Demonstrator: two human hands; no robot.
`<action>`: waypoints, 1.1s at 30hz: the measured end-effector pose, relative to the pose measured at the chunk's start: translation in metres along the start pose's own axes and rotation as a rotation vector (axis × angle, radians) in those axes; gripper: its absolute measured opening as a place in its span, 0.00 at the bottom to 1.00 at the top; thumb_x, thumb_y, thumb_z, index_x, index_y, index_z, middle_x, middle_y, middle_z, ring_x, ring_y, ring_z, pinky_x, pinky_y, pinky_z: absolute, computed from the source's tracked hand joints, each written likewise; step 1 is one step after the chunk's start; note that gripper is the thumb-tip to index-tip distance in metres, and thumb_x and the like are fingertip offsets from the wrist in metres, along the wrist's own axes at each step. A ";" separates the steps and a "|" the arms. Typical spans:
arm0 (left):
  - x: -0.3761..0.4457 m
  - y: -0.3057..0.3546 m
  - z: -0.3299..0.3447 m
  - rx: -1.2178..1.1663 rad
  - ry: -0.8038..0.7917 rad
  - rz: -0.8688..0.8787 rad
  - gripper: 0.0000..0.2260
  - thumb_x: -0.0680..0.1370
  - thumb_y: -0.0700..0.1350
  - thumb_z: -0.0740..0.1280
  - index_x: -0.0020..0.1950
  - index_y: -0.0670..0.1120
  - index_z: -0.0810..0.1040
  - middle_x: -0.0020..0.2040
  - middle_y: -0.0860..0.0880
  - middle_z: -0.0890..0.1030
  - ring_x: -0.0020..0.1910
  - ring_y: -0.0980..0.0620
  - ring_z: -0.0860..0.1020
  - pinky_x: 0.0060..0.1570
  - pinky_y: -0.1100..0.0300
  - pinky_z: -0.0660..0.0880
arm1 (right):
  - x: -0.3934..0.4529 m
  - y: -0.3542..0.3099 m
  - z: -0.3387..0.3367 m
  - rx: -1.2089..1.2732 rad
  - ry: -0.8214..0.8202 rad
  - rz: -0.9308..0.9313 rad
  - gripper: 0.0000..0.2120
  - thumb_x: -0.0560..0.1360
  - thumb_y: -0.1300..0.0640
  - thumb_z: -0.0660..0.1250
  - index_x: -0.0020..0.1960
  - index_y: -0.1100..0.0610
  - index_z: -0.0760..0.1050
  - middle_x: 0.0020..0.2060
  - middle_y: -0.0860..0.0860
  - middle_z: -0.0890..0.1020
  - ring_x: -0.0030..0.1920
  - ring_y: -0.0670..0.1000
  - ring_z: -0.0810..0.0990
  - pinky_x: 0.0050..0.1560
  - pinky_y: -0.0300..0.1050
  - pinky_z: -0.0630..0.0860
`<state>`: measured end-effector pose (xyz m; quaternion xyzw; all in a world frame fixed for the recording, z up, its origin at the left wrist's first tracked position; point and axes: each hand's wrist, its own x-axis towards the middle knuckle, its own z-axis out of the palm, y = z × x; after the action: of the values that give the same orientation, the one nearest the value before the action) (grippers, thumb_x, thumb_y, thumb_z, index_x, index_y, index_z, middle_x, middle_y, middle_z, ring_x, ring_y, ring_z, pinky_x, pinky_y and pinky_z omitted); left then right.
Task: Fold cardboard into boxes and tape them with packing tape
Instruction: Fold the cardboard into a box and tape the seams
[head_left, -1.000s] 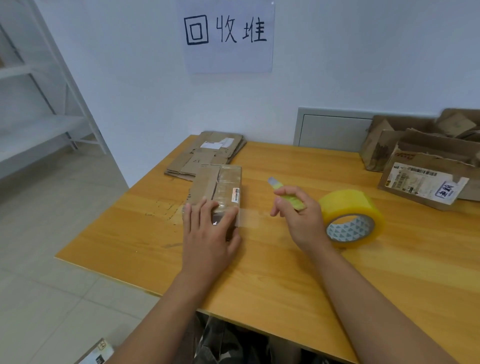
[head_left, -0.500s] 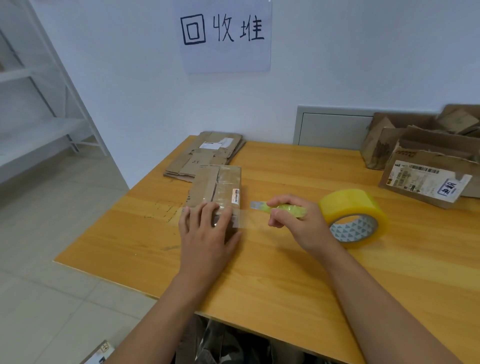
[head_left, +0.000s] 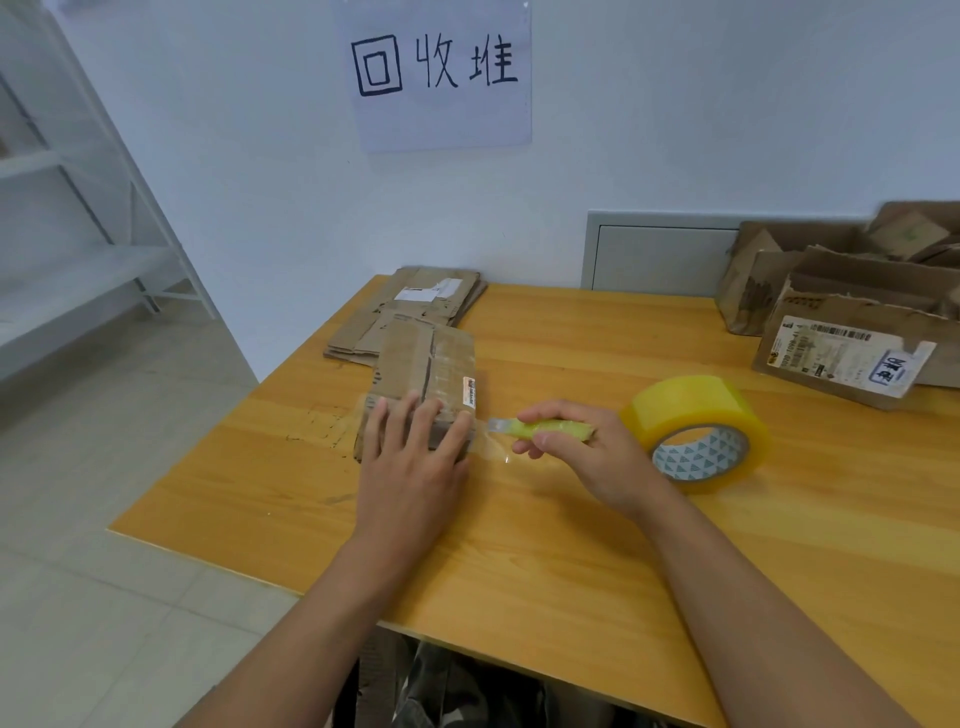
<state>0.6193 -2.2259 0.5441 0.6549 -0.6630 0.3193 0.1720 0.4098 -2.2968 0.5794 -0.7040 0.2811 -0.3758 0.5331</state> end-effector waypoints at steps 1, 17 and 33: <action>0.000 -0.001 0.000 0.001 -0.007 0.008 0.18 0.76 0.53 0.65 0.64 0.49 0.79 0.62 0.41 0.78 0.66 0.37 0.73 0.71 0.39 0.61 | 0.000 0.001 -0.001 0.025 -0.020 0.004 0.14 0.71 0.47 0.66 0.54 0.52 0.80 0.42 0.52 0.87 0.45 0.51 0.82 0.55 0.47 0.78; 0.000 -0.013 0.001 -0.041 0.004 0.074 0.19 0.74 0.54 0.70 0.64 0.50 0.79 0.63 0.43 0.78 0.68 0.38 0.72 0.72 0.40 0.61 | 0.003 0.003 -0.001 -0.076 -0.122 0.086 0.11 0.75 0.59 0.69 0.54 0.47 0.80 0.33 0.46 0.83 0.38 0.49 0.75 0.41 0.42 0.70; -0.002 -0.015 0.001 -0.057 0.037 0.090 0.21 0.73 0.52 0.75 0.64 0.51 0.79 0.63 0.43 0.78 0.68 0.39 0.72 0.72 0.41 0.60 | 0.004 0.008 -0.001 -0.145 -0.109 0.121 0.13 0.75 0.68 0.70 0.57 0.54 0.79 0.26 0.42 0.75 0.30 0.43 0.70 0.35 0.37 0.68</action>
<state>0.6347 -2.2239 0.5455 0.6133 -0.6973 0.3197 0.1883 0.4113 -2.3024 0.5729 -0.7419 0.3202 -0.2828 0.5167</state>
